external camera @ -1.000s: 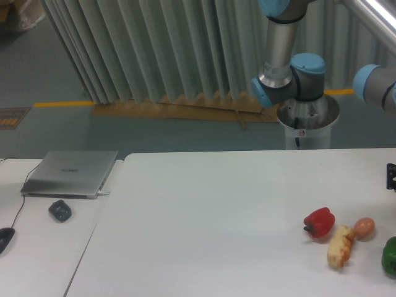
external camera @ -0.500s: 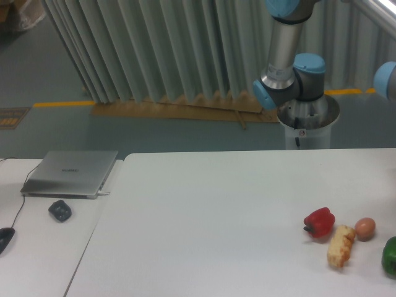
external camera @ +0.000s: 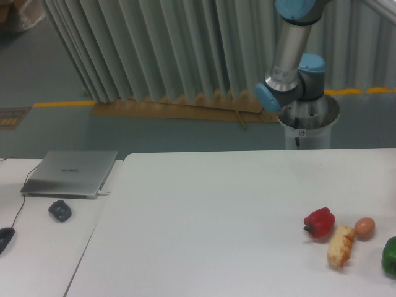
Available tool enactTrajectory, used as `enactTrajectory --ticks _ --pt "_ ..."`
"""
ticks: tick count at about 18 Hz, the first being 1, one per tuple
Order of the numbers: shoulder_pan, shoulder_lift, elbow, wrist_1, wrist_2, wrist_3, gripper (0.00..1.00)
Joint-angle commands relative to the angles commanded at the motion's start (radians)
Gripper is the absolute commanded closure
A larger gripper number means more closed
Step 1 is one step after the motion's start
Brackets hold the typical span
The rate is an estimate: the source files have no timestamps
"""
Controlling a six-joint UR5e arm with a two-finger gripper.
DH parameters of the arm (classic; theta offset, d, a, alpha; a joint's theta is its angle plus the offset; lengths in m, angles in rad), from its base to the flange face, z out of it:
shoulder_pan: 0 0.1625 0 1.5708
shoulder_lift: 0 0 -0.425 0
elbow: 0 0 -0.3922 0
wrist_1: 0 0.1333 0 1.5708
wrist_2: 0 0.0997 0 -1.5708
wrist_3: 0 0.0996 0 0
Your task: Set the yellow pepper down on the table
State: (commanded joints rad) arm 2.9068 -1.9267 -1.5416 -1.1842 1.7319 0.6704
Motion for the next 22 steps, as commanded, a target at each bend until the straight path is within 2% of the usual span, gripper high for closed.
enactTrajectory --ticks 4,6,10,13,17,22 --pt "0.031 -0.008 -0.035 -0.003 0.009 0.014 0.00" --pt "0.013 -0.029 -0.063 0.015 0.003 0.008 0.00" --pt "0.021 -0.026 -0.052 0.020 0.006 0.014 0.00" --pt "0.063 -0.006 -0.048 0.008 0.003 0.075 0.00" --pt "0.083 -0.006 -0.069 0.015 -0.003 0.084 0.00" --pt "0.074 -0.003 -0.074 0.008 -0.003 0.072 0.00"
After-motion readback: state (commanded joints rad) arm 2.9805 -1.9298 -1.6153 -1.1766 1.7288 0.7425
